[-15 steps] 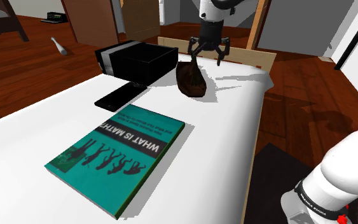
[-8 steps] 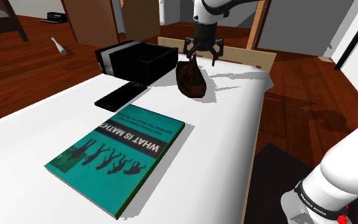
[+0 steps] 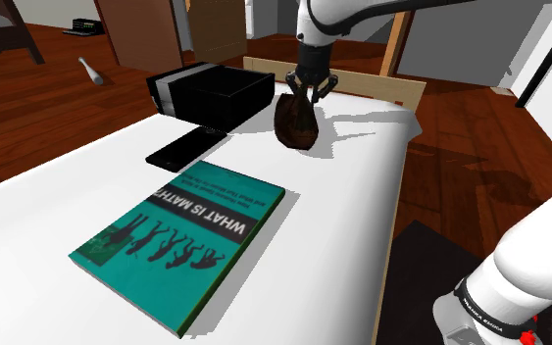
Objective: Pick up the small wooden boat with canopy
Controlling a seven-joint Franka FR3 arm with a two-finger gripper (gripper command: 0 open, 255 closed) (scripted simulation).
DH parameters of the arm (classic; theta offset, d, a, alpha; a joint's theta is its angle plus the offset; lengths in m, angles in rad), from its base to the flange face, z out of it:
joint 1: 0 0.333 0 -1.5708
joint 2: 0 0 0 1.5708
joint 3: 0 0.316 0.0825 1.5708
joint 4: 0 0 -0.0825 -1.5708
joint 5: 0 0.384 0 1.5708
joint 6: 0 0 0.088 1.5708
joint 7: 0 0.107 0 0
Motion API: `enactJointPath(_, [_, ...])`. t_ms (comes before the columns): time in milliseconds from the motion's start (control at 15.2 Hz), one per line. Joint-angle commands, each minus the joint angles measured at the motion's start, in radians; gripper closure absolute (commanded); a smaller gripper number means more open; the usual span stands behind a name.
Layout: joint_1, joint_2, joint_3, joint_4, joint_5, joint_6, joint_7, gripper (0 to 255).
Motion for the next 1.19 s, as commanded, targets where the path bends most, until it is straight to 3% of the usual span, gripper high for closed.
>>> enactJointPath(0, [0.000, 0.003, 0.000, -0.005, 0.000, -0.006, 0.000, 255])
enactJointPath(330, [-0.001, -0.001, -0.002, -0.010, 0.002, -0.004, -0.003, 255])
enactJointPath(1122, [-0.001, 0.022, 0.001, 0.177, -0.003, -0.169, -0.015, 255])
